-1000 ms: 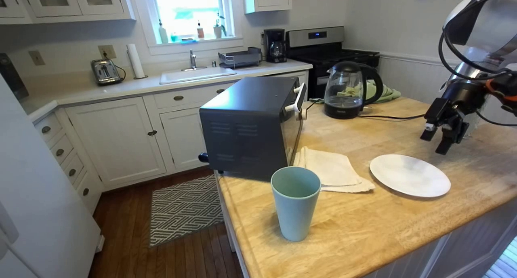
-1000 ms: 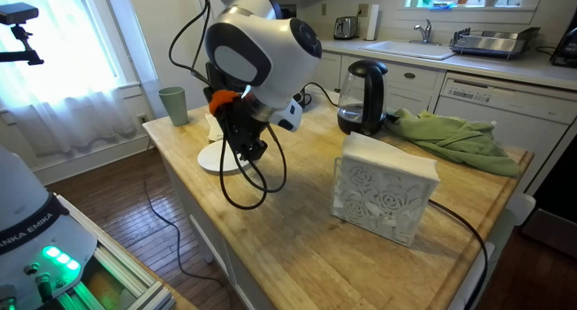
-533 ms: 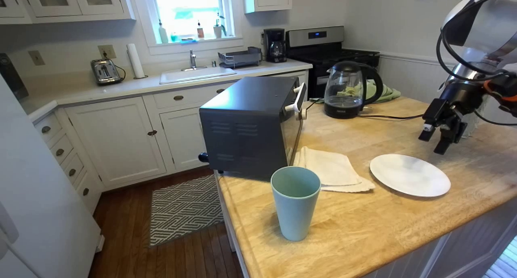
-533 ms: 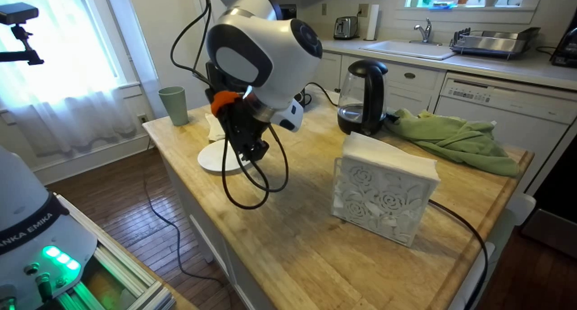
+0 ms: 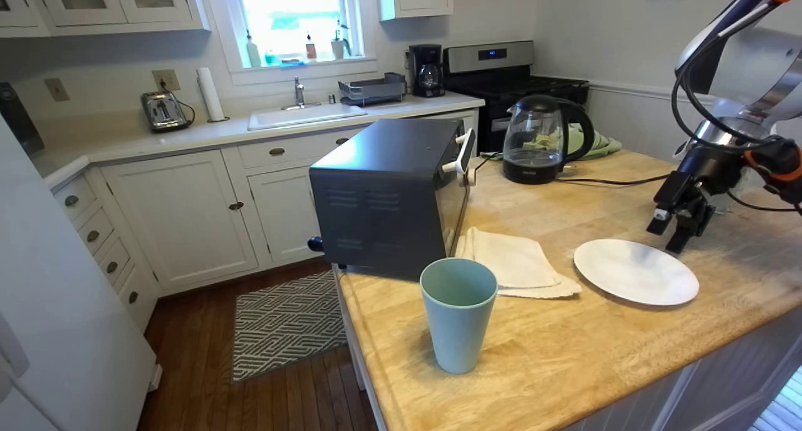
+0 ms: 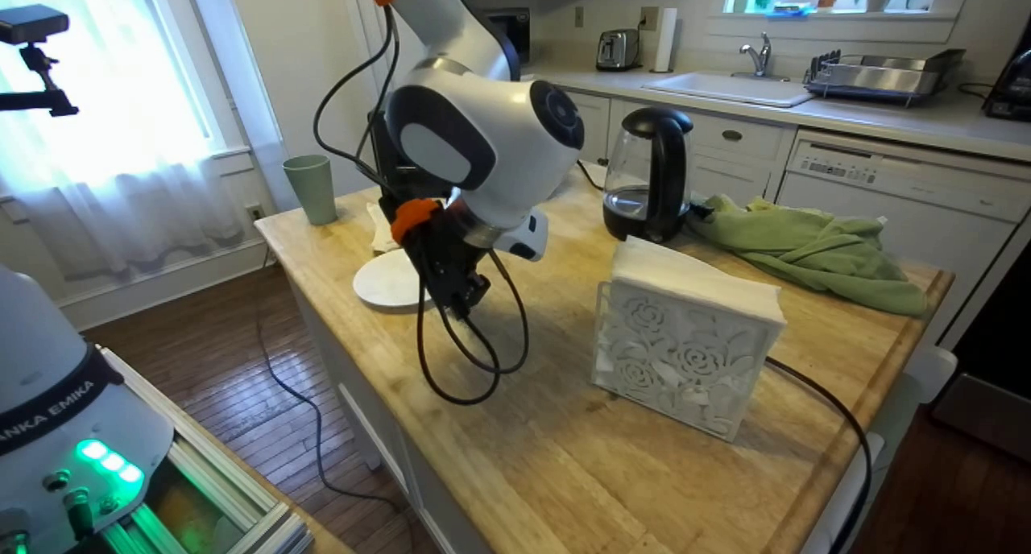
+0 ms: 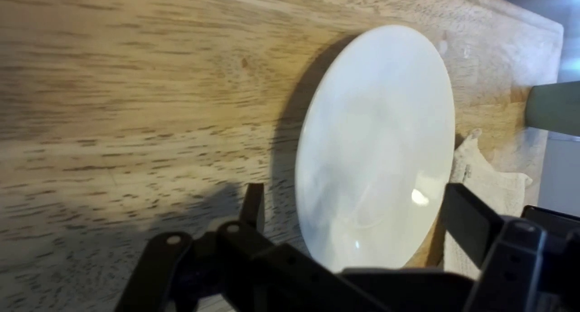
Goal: Pick up the white plate and put it on the oven
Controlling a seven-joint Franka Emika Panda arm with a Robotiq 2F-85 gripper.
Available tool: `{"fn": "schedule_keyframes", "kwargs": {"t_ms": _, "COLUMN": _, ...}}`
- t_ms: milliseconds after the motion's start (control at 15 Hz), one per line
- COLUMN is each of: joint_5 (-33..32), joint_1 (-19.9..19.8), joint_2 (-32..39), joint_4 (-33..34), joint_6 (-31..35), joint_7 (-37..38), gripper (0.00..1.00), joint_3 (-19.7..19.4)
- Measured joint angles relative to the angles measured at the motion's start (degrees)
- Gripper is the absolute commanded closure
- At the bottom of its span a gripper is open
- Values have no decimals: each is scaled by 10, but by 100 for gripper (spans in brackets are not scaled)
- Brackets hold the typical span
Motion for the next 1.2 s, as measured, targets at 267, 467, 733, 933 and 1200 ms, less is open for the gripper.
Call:
{"fn": "schedule_keyframes", "kwargs": {"t_ms": 267, "joint_5": 28, "joint_1": -15, "joint_2": 30, "joint_4": 17, "joint_6": -11, "joint_7": -51, "gripper": 0, "joint_3": 17}}
{"fn": "schedule_keyframes", "kwargs": {"t_ms": 467, "joint_5": 29, "joint_1": -16, "joint_2": 40, "joint_4": 23, "joint_6": -29, "joint_7": -65, "gripper": 0, "joint_3": 24}}
{"fn": "schedule_keyframes", "kwargs": {"t_ms": 733, "joint_5": 29, "joint_1": -15, "joint_2": 42, "joint_4": 24, "joint_6": -43, "joint_7": -69, "gripper": 40, "joint_3": 31}}
{"fn": "schedule_keyframes", "kwargs": {"t_ms": 933, "joint_5": 29, "joint_1": -15, "joint_2": 42, "joint_4": 24, "joint_6": -45, "joint_7": -69, "gripper": 62, "joint_3": 32}}
{"fn": "schedule_keyframes", "kwargs": {"t_ms": 1200, "joint_5": 29, "joint_1": -17, "joint_2": 43, "joint_4": 26, "joint_6": -57, "joint_7": -69, "gripper": 88, "joint_3": 32}}
